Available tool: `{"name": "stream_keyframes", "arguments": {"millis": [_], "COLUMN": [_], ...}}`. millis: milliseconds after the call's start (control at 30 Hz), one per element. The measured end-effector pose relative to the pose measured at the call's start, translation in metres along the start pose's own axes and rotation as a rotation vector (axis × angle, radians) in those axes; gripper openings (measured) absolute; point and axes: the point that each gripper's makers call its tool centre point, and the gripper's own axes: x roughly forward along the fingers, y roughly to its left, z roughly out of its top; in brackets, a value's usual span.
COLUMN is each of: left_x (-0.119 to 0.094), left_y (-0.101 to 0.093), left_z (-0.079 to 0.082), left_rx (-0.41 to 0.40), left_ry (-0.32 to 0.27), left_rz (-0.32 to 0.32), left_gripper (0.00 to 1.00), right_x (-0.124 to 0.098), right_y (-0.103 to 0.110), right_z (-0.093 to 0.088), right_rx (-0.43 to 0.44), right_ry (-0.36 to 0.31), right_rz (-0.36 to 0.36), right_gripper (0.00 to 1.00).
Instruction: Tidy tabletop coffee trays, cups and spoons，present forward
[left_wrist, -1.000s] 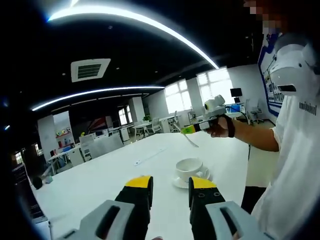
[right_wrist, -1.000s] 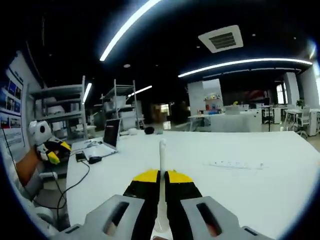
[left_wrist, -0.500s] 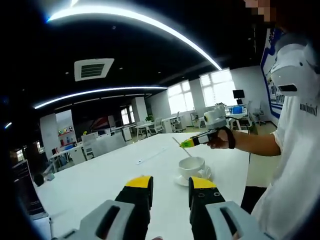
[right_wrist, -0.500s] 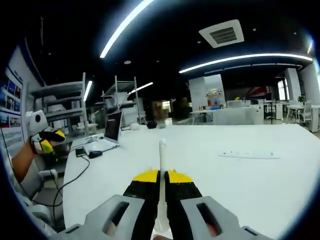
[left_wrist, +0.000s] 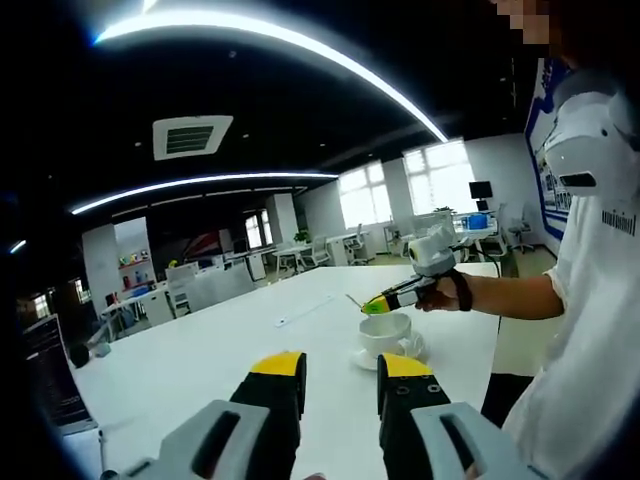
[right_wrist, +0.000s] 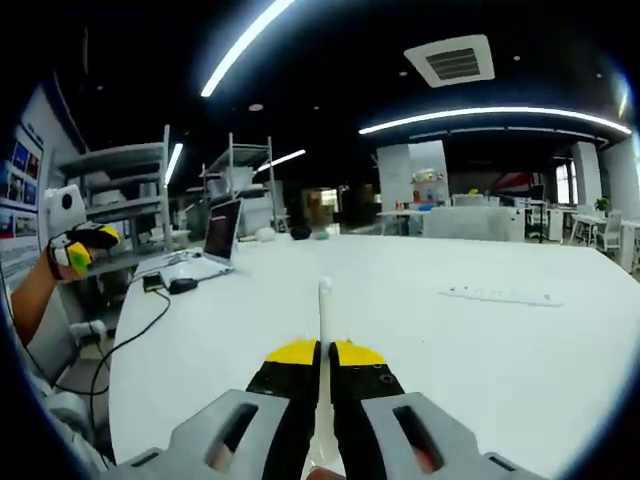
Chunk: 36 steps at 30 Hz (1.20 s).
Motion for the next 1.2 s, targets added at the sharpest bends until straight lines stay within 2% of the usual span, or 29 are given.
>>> {"name": "stream_keyframes", "arguments": {"millis": [233, 633, 833, 1200], "left_x": [0.001, -0.001, -0.002, -0.006], "left_y": [-0.002, -0.004, -0.005, -0.004], "left_z": [-0.001, 0.004, 0.003, 0.007], "left_rx": [0.004, 0.009, 0.006, 0.013], "left_ry": [0.013, 0.012, 0.011, 0.014], "left_rz": [-0.001, 0.005, 0.009, 0.012], "left_gripper": [0.30, 0.30, 0.30, 0.30], "right_x": [0.001, 0.006, 0.011, 0.013], "right_y": [0.003, 0.004, 0.003, 0.004], "right_z": [-0.008, -0.017, -0.026, -0.027], "right_rx": [0.015, -0.027, -0.060, -0.101], "right_ry": [0.013, 0.045, 0.081, 0.087], "right_rz": [0.003, -0.012, -0.016, -0.003], "right_gripper": [0.05, 0.05, 0.05, 0.06]}}
